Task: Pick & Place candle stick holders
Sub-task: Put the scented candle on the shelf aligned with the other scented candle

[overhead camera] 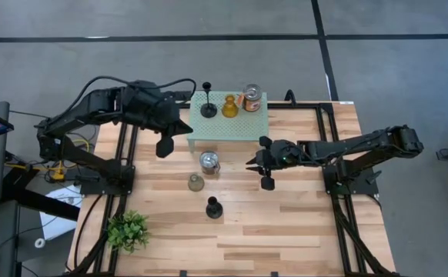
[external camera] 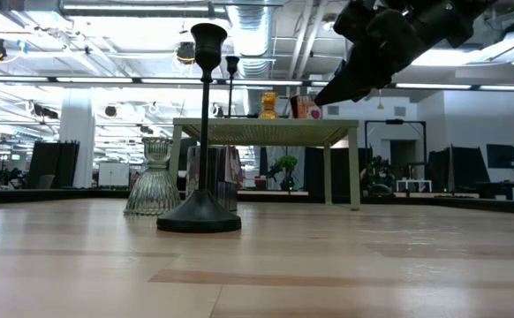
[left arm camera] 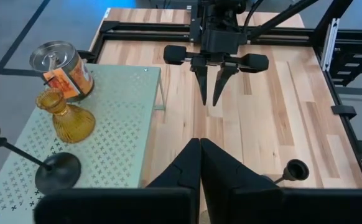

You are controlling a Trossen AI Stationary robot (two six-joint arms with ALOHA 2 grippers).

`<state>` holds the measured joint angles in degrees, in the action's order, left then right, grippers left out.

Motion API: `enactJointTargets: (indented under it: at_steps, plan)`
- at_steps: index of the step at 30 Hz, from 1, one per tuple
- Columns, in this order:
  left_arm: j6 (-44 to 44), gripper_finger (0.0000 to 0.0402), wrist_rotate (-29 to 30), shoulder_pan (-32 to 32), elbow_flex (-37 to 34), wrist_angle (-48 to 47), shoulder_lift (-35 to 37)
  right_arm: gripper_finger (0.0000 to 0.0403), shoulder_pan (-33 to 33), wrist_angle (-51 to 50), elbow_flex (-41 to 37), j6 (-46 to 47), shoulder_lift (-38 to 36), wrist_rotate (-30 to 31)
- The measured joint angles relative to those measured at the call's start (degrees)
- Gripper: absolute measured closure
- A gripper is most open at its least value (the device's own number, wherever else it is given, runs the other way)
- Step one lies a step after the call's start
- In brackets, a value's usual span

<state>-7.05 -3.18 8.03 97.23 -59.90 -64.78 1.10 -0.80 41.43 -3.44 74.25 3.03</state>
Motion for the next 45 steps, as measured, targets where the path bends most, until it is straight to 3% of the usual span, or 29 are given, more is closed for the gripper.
enactJointTargets:
  at_steps: [6, 12, 19, 33, 45]
  plan:
    - [0.18, 0.0389, 0.39, 0.00, -0.02, 0.69, -0.06, 0.0333, -0.77, 0.00, 0.00, 0.00, -0.01, 0.00]
    - [6.89, 0.0391, 0.13, 0.00, -0.02, 0.83, -0.10, 0.0333, -0.94, 0.10, 0.00, 0.01, -0.01, 0.00]
    - [6.93, 0.0391, 0.20, 0.00, -0.02, 1.31, -0.10, 0.0333, -0.85, 0.50, 0.02, 0.00, -0.01, 0.00]
    - [7.30, 0.0395, 6.06, 0.00, -0.02, 5.13, -0.15, 0.0333, -0.89, 5.84, 0.02, 0.00, -0.01, 0.00]
    - [7.38, 0.0389, 6.18, 0.01, -0.02, 7.30, -0.15, 0.0333, -0.89, 7.93, 0.02, -0.02, -0.01, 0.73]
